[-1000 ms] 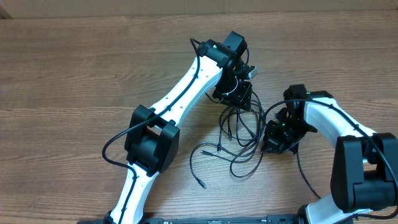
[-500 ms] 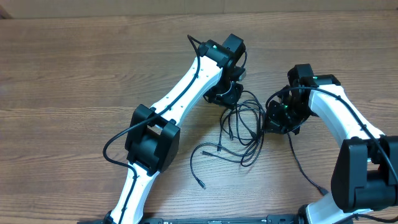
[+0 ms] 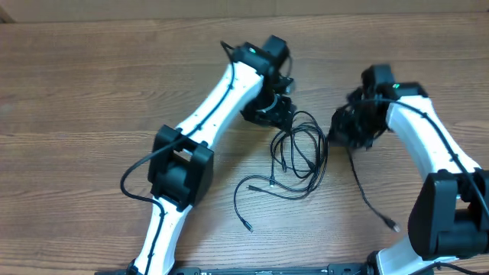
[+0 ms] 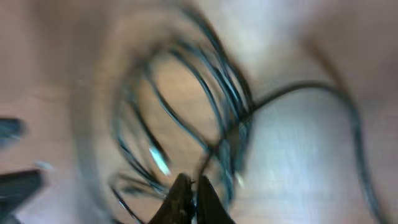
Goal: Untangle cables
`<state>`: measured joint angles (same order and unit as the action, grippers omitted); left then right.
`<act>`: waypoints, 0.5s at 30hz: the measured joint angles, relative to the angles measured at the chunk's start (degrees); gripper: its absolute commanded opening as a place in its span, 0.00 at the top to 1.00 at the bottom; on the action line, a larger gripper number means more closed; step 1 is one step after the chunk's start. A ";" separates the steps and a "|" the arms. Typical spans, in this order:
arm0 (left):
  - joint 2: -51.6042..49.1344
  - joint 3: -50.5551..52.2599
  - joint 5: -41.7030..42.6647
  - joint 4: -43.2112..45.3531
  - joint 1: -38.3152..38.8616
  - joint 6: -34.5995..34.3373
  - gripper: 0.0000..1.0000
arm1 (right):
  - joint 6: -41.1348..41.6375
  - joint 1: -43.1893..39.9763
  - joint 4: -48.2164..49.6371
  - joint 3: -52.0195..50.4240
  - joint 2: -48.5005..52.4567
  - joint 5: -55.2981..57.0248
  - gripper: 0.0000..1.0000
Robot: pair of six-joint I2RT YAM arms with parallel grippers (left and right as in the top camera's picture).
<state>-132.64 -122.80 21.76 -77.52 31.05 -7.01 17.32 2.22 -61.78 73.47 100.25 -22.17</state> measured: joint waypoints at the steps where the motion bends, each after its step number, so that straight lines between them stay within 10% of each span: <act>1: -0.28 -1.68 0.81 -1.68 -1.44 0.70 0.30 | -0.22 -0.11 1.92 2.34 0.00 0.11 0.96; 11: -0.61 -14.19 6.27 -6.75 -15.21 2.14 0.25 | -7.78 11.10 15.82 8.59 0.00 -1.57 0.96; 15: -0.61 -14.12 6.51 -8.92 -17.68 2.36 0.21 | -5.66 20.04 13.46 8.59 0.00 8.52 0.50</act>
<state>-133.25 -136.92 28.27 -86.43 13.37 -4.64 11.66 22.26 -48.31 82.06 100.25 -13.65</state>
